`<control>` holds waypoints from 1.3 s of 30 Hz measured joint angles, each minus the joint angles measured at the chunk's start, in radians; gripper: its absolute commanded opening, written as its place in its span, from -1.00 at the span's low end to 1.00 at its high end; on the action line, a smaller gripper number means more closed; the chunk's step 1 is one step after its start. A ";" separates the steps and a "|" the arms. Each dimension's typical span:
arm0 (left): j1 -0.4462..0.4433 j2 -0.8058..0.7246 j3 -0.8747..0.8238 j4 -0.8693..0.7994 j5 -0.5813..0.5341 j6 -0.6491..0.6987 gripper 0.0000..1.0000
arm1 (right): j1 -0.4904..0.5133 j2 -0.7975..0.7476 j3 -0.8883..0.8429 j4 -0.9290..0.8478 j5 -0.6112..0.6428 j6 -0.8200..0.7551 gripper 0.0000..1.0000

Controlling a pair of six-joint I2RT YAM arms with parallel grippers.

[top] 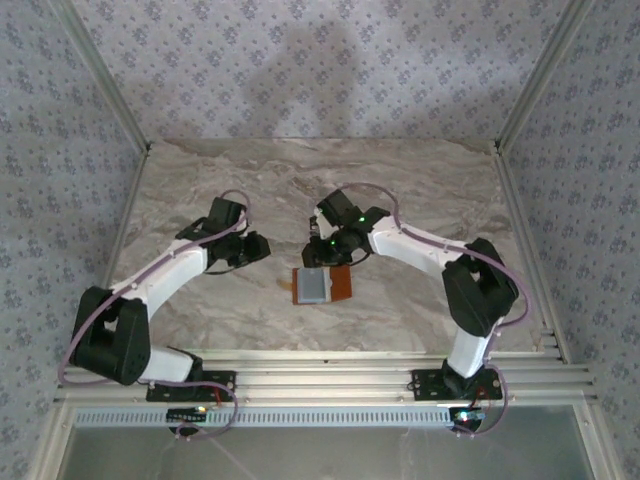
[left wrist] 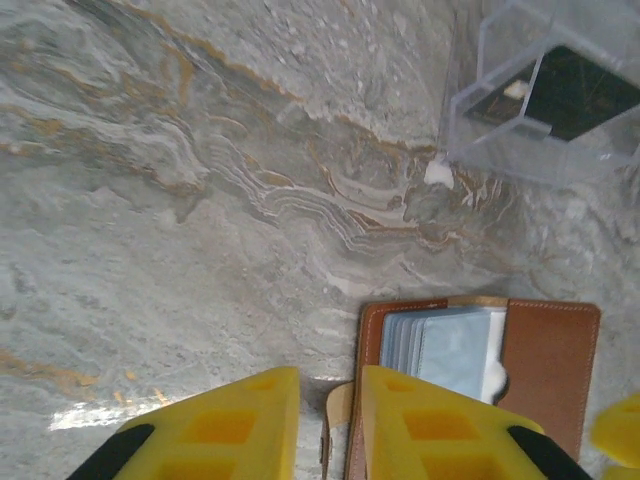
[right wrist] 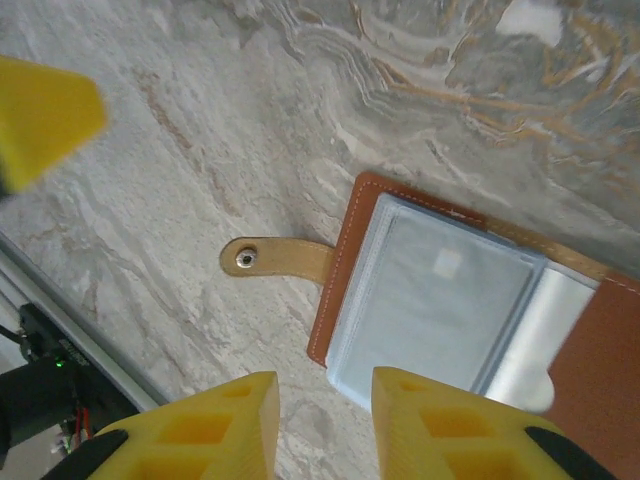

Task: Take the credit cards out of the card holder

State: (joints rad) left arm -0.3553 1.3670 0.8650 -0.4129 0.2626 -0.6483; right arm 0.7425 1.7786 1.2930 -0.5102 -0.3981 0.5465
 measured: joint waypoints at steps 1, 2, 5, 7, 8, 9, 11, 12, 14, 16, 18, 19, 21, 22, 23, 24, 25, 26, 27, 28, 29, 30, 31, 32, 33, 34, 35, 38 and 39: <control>0.010 -0.014 -0.009 0.002 -0.002 -0.006 -0.46 | 0.006 0.014 0.000 0.005 0.000 0.012 -0.27; 0.021 -0.030 -0.021 0.003 -0.005 -0.012 -0.44 | 0.011 0.027 0.000 0.008 0.000 0.023 -0.26; 0.044 -0.061 -0.056 0.012 -0.011 -0.029 -0.37 | 0.026 0.059 0.002 0.018 -0.001 0.054 -0.21; 0.053 -0.075 -0.081 0.017 -0.014 -0.037 -0.36 | 0.035 0.077 0.003 0.029 -0.003 0.072 -0.19; 0.053 -0.080 -0.089 0.017 -0.016 -0.040 -0.36 | 0.039 0.085 0.005 0.031 -0.004 0.078 -0.18; 0.055 -0.084 -0.096 0.017 -0.016 -0.043 -0.36 | 0.043 0.095 0.008 0.036 -0.005 0.084 -0.18; 0.055 -0.095 -0.101 0.018 -0.016 -0.045 -0.36 | 0.051 0.112 0.015 0.039 -0.011 0.093 -0.17; 0.055 -0.103 -0.103 0.018 -0.016 -0.045 -0.36 | 0.056 0.121 0.022 0.041 -0.011 0.094 -0.16; 0.055 -0.113 -0.103 0.021 -0.016 -0.047 -0.36 | 0.063 0.135 0.033 0.045 -0.012 0.098 -0.15; 0.055 -0.123 -0.103 0.024 -0.016 -0.052 -0.36 | 0.069 0.151 0.045 0.048 -0.014 0.098 -0.15; 0.055 -0.127 -0.103 0.024 -0.016 -0.052 -0.36 | 0.072 0.163 0.053 0.048 -0.015 0.101 -0.14; 0.055 -0.129 -0.104 0.024 -0.016 -0.052 -0.36 | 0.074 0.169 0.056 0.048 -0.015 0.101 -0.14; 0.055 -0.130 -0.108 0.028 -0.016 -0.052 -0.36 | 0.074 0.174 0.056 0.047 -0.015 0.101 -0.14; 0.055 -0.130 -0.112 0.029 -0.016 -0.053 -0.36 | 0.074 0.176 0.056 0.047 -0.015 0.101 -0.13; 0.055 -0.130 -0.115 0.029 -0.016 -0.052 -0.36 | 0.074 0.177 0.056 0.047 -0.014 0.101 -0.13; 0.055 -0.130 -0.118 0.028 -0.016 -0.052 -0.36 | 0.074 0.178 0.056 0.047 -0.014 0.101 -0.13; 0.055 -0.130 -0.120 0.028 -0.016 -0.053 -0.36 | 0.074 0.180 0.056 0.047 -0.014 0.101 -0.13; 0.055 -0.130 -0.121 0.028 -0.016 -0.052 -0.36 | 0.074 0.182 0.056 0.047 -0.014 0.101 -0.13; 0.055 -0.130 -0.121 0.029 -0.016 -0.052 -0.36 | 0.074 0.183 0.056 0.046 -0.014 0.101 -0.12; 0.055 -0.130 -0.121 0.029 -0.016 -0.053 -0.36 | 0.074 0.186 0.056 0.044 -0.013 0.101 -0.13; 0.055 -0.130 -0.121 0.029 -0.016 -0.053 -0.36 | 0.074 0.188 0.056 0.042 -0.011 0.101 -0.13; 0.055 -0.130 -0.121 0.029 -0.016 -0.052 -0.36 | 0.074 0.190 0.056 0.039 -0.010 0.101 -0.12; 0.055 -0.130 -0.121 0.029 -0.016 -0.053 -0.36 | 0.074 0.191 0.056 0.034 -0.007 0.101 -0.12; 0.055 -0.130 -0.121 0.029 -0.016 -0.053 -0.36 | 0.074 0.191 0.056 0.029 -0.005 0.101 -0.12; 0.055 -0.130 -0.121 0.029 -0.016 -0.052 -0.36 | 0.074 0.191 0.056 0.022 0.001 0.101 -0.12; 0.055 -0.130 -0.121 0.029 -0.016 -0.053 -0.36 | 0.074 0.191 0.056 0.014 0.007 0.101 -0.12; 0.055 -0.130 -0.121 0.029 -0.016 -0.052 -0.36 | 0.074 0.191 0.056 0.010 0.014 0.101 -0.12; 0.055 -0.130 -0.121 0.030 -0.016 -0.053 -0.36 | 0.074 0.191 0.056 -0.008 0.032 0.100 -0.11; 0.055 -0.130 -0.121 0.032 -0.016 -0.053 -0.36 | 0.075 0.191 0.056 -0.013 0.039 0.100 -0.12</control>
State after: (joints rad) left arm -0.3008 1.2369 0.7441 -0.3805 0.2470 -0.7010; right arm 0.8173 1.9694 1.3495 -0.5232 -0.3592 0.6468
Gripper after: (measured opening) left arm 0.322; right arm 0.442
